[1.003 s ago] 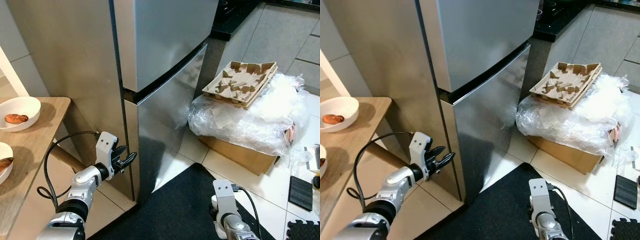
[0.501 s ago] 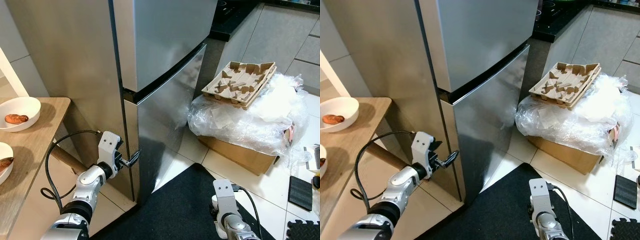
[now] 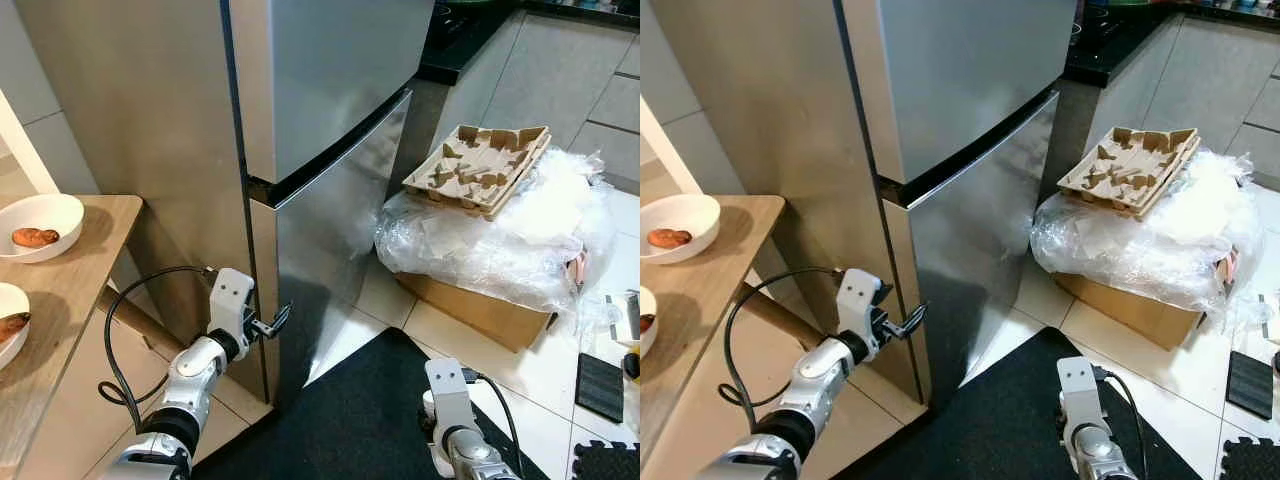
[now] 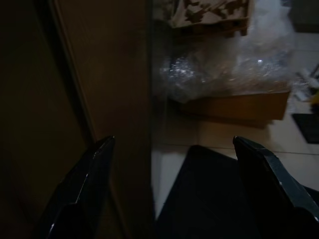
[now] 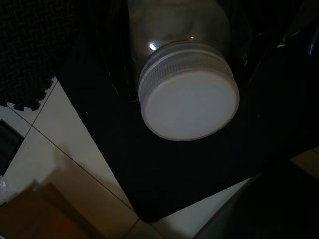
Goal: Restocking fridge
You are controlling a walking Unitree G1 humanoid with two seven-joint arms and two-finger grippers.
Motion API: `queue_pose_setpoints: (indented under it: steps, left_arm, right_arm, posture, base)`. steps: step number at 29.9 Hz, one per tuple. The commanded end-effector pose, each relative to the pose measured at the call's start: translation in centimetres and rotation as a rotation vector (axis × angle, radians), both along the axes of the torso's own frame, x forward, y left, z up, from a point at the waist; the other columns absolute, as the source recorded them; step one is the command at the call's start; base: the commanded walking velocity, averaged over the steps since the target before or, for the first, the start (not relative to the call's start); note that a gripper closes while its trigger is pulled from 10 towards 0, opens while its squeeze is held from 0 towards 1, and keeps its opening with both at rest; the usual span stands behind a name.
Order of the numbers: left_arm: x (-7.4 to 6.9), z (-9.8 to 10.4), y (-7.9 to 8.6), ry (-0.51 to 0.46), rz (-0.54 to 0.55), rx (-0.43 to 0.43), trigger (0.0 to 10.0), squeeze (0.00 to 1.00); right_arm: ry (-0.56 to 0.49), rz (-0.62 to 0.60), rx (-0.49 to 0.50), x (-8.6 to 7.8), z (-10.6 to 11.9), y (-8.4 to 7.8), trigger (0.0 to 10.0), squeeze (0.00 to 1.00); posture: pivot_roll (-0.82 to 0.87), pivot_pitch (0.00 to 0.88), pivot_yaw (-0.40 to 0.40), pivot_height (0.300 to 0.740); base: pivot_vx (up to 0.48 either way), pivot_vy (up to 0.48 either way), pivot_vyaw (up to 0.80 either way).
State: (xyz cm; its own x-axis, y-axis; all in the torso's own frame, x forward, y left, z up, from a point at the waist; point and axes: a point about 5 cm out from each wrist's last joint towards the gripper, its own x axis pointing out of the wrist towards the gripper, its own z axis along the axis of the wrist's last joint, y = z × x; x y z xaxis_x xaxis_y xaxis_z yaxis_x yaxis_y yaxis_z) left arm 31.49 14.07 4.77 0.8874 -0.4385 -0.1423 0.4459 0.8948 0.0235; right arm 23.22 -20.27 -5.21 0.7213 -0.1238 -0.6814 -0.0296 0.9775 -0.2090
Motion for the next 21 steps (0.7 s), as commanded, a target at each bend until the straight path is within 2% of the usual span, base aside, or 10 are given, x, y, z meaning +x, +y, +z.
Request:
queue_pose_setpoints:
  steps: [1,5,12,21]
  left_arm:
    - [0.1,0.0,-0.5,-0.011,0.004,0.015,10.0,0.00]
    - [0.6,0.5,-0.3,-0.028,0.046,0.011,10.0,0.00]
    - [1.0,1.0,-0.5,-0.044,0.059,0.011,10.0,0.00]
    - [1.4,1.4,-0.1,-0.061,0.122,-0.031,10.0,0.00]
  right_arm:
    - [-0.011,0.006,-0.005,0.3,0.2,0.0,10.0,0.00]
    - [-0.010,0.006,-0.004,0.3,0.2,0.0,10.0,0.00]
    - [-0.015,0.008,-0.001,0.4,0.3,0.1,10.0,0.00]
    - [-0.016,0.018,-0.004,0.6,0.4,0.0,10.0,0.00]
  posture:
    - [-0.13,0.058,-0.028,0.740]
    - [-0.13,0.063,-0.027,0.740]
    - [-0.12,0.079,-0.029,0.740]
    - [-0.12,0.102,-0.031,0.740]
  base:
    - [0.000,0.000,0.00]
    - [0.000,0.000,0.00]
    - [0.000,0.000,0.00]
    - [0.000,0.000,0.00]
